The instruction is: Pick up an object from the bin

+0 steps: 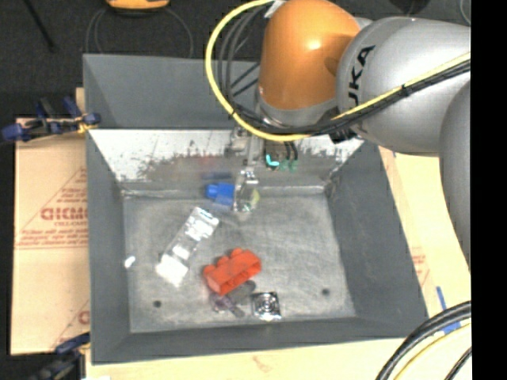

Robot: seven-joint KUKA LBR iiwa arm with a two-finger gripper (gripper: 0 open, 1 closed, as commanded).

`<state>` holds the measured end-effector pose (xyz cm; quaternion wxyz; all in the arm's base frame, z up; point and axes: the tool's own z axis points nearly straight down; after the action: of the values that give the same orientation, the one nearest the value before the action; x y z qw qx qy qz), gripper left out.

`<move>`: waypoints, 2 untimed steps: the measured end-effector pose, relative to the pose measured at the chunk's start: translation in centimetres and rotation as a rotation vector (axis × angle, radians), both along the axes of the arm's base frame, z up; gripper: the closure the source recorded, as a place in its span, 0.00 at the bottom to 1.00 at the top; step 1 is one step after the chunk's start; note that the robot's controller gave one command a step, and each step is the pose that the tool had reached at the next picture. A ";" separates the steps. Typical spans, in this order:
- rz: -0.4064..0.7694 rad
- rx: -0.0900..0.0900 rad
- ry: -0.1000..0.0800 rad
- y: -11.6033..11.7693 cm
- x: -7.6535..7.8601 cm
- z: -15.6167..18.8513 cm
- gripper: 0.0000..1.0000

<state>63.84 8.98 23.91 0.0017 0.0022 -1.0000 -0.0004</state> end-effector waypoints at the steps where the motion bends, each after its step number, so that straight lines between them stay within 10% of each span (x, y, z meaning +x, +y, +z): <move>1: 0.359 -0.004 -0.012 5.2 -2.9 -16.3 0.00; 2: 0.611 0.001 -0.011 8.2 -3.6 -13.7 0.00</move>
Offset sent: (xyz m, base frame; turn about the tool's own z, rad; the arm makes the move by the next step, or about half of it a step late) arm -0.0339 0.0555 -0.1691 -0.3617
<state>60.26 17.17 10.20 -0.0037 0.3029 -0.9530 -0.0001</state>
